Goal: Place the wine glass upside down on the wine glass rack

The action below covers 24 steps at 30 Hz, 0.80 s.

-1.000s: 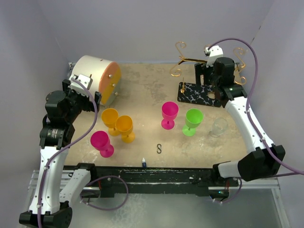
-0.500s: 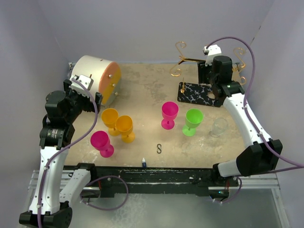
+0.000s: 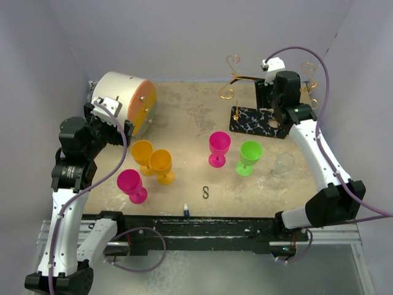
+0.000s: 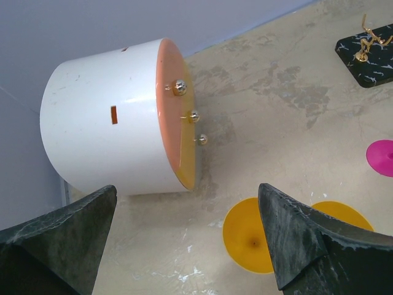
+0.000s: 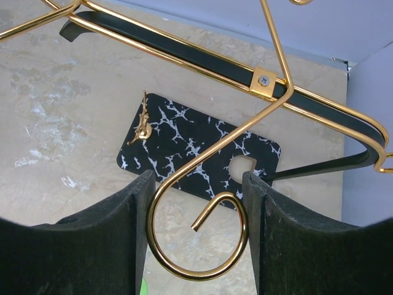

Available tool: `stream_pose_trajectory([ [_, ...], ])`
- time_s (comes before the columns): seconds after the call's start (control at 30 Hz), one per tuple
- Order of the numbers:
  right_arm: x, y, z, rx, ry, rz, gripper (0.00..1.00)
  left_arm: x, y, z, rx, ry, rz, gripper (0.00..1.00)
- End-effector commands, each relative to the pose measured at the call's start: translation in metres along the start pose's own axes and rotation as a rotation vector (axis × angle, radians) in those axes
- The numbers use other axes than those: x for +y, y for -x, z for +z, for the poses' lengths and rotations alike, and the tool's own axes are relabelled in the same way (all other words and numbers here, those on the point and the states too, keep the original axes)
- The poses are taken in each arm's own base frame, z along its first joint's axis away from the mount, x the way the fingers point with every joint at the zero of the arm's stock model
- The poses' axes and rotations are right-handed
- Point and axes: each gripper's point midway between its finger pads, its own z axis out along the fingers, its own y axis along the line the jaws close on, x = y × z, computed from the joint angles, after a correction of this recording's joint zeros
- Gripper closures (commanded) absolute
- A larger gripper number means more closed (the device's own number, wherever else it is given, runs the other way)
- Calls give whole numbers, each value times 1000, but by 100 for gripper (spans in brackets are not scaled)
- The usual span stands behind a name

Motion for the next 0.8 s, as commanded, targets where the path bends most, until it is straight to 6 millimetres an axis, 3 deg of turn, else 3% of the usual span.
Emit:
stream_pose_trajectory([
  [0.0, 26, 40, -27, -114, 119, -41, 92, 0, 12, -1, -45, -10, 8, 1],
  [0.17, 42, 45, -33, -128, 183, -51, 100, -1, 11, 1, -41, -19, 5, 1],
  [0.47, 69, 52, -38, -139, 286, -54, 100, -3, 11, 1, -36, -28, 8, 1],
  [0.77, 86, 46, -39, -141, 238, 27, 100, -5, 7, 4, -22, -47, 5, 1],
])
